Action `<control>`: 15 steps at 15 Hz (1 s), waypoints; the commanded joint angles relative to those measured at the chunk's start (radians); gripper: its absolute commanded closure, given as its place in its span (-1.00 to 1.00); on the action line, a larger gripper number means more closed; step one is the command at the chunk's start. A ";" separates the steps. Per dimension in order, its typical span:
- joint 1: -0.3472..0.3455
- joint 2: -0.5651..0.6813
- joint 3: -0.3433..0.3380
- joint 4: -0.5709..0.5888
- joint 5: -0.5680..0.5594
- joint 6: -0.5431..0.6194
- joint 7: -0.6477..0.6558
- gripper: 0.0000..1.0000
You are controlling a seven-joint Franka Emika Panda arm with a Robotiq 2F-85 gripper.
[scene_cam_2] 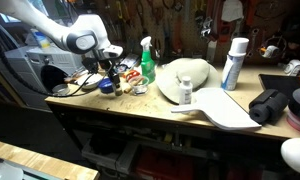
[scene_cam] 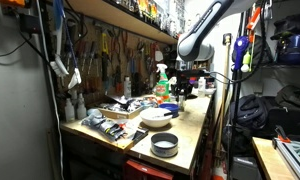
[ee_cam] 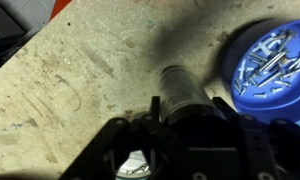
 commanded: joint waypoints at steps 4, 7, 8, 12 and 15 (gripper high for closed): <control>0.017 -0.165 -0.010 0.008 -0.167 -0.129 0.038 0.43; 0.035 -0.241 0.021 -0.014 -0.109 -0.226 -0.077 0.43; 0.049 -0.259 0.030 -0.024 -0.080 -0.250 -0.115 0.43; 0.118 -0.325 0.075 -0.065 0.018 -0.327 -0.252 0.43; 0.167 -0.359 0.115 -0.103 0.034 -0.354 -0.298 0.43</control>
